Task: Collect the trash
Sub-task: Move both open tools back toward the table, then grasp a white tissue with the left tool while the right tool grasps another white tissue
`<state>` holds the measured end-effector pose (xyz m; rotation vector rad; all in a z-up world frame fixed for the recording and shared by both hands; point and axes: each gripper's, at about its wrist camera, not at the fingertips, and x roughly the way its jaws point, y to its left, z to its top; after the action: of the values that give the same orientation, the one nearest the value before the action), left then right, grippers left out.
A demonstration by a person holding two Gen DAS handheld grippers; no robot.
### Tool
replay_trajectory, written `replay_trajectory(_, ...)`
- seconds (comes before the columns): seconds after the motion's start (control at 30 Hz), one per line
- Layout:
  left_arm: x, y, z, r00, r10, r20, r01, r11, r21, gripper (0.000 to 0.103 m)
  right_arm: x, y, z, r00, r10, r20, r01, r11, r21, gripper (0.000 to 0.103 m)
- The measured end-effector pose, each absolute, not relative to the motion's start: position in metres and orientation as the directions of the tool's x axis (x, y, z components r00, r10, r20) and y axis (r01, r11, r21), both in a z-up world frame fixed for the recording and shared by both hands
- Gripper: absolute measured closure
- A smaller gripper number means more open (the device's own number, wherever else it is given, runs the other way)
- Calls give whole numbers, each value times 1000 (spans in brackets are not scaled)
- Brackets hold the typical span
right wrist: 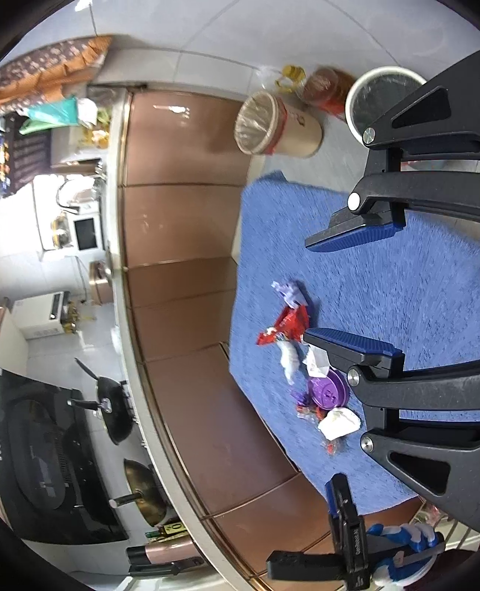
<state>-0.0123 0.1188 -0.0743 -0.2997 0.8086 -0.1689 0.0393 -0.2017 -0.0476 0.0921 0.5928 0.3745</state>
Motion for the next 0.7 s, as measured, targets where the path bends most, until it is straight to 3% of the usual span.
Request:
replay_trajectory(0.3, 22, 146, -127, 608, -322, -726, -71, 888, -454, 33, 85, -160, -89, 654, 470, -592, -417, 878, 236, 58)
replay_trajectory(0.7, 60, 169, -159, 604, -365, -708, -166, 811, -560, 38, 133, -103, -125, 531, 549, -645, -514, 814, 270, 56)
